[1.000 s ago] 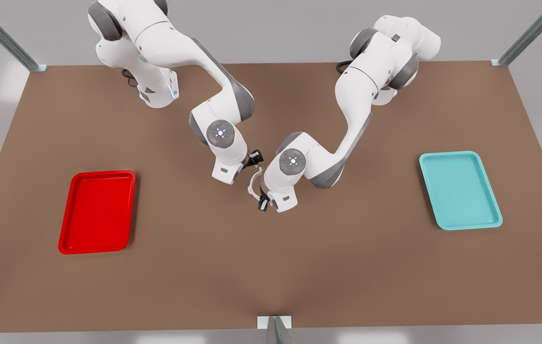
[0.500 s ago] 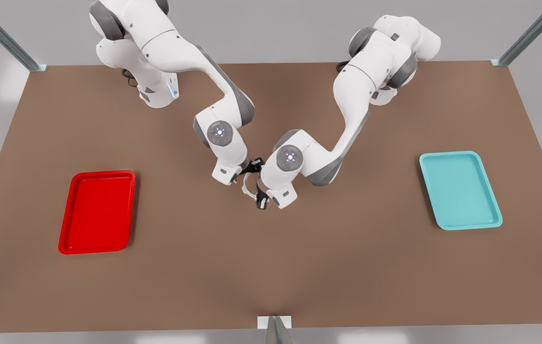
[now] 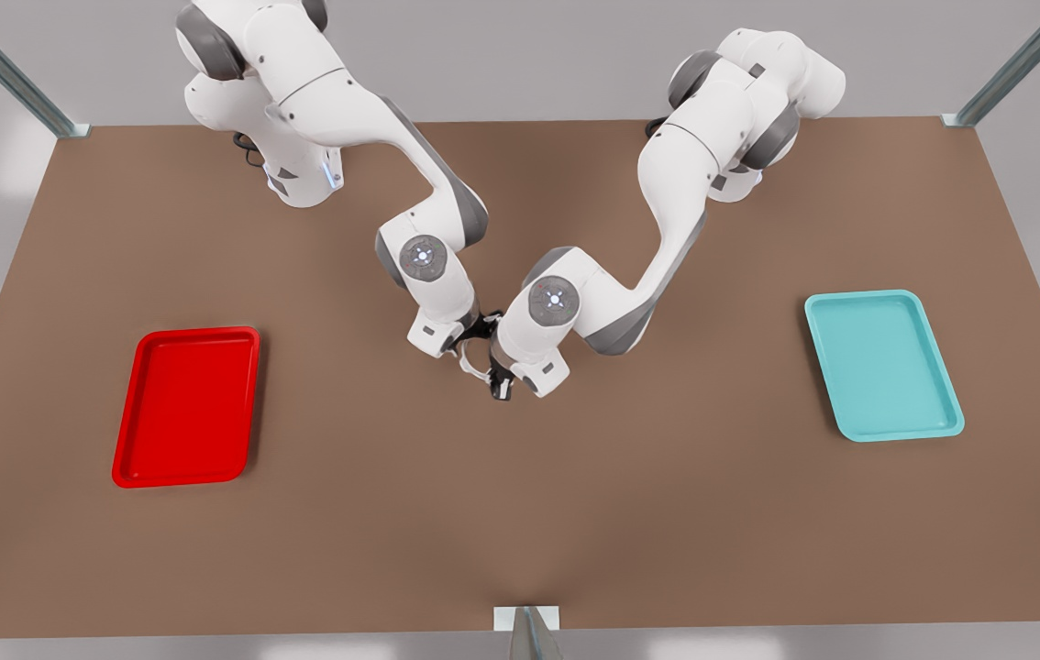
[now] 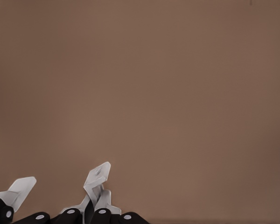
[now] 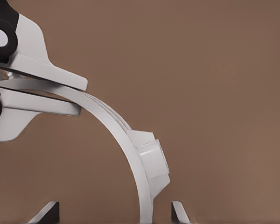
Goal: Take the drainage pipe clamp from the left arm, pass it to the right arm, and place it in the plate on the right side
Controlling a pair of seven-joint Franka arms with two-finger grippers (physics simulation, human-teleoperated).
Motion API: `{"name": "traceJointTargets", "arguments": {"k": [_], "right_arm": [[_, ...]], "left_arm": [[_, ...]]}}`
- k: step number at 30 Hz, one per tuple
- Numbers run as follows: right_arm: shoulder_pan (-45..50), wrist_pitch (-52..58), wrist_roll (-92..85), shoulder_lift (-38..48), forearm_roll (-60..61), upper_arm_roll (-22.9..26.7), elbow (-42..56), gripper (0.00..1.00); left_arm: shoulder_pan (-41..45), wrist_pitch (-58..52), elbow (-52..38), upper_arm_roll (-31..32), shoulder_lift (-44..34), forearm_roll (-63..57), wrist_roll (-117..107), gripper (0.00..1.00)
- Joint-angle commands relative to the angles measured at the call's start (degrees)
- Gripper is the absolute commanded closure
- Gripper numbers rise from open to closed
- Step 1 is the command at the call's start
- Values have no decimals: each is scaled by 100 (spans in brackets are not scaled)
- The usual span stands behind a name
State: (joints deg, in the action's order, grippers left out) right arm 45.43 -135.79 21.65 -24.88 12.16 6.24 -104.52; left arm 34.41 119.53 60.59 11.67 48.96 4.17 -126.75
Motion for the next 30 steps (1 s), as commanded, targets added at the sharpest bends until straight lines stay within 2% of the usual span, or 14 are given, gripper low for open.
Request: {"name": "traceJointTargets", "arguments": {"k": [1, 3, 4, 5, 6, 7, 19, 22, 23, 25, 27, 29, 30], "right_arm": [[1, -97, 50, 10, -30, 0, -7, 36], [-8, -62, 15, 27, -30, 0, -7, 71], [-8, -53, 15, 36, -30, 0, 2, 79], [-8, -45, 24, 36, -30, 0, 2, 79], [-8, -36, 76, 36, -30, 0, 11, 79], [1, -18, 120, 36, -30, 0, 46, 79], [71, 17, 138, -69, -249, 9, 124, 79], [-17, -18, 77, -394, -258, 27, 213, 79], [-52, -80, 32, -500, -258, 44, 213, 79], [-131, -159, 24, -597, -267, 44, 204, 79], [-237, -168, -99, -439, -267, 44, -15, 79], [-491, -106, -512, 106, -267, 53, -587, 79], [-851, 105, -934, 396, -267, 53, -815, 79]], "left_arm": [[-5, 35, -3, 1, -9, -13, -430, 79], [-5, 35, -3, 1, -9, -13, -430, 79], [-5, 35, -3, 1, -9, -13, -430, 79], [-13, 35, -3, -7, -9, -22, -421, 79], [-31, 35, -3, -7, -9, -22, -403, 49], [-48, 44, -3, -16, -18, -30, -412, 0], [-119, -404, -3, 107, -229, 5, -412, 0], [-619, -1237, -3, 168, -711, 5, -299, 0], [-1190, -2161, -12, 204, -1046, 5, 975, 0], [-1920, -3357, -442, 204, -1187, -30, 3049, 0], [-2606, -4235, -522, 186, -1450, -215, 6598, 0], [-3195, -4579, -539, 195, -1732, -381, 9868, 0], [-3282, -4799, -443, 169, -2162, -892, 11960, 0]]}}
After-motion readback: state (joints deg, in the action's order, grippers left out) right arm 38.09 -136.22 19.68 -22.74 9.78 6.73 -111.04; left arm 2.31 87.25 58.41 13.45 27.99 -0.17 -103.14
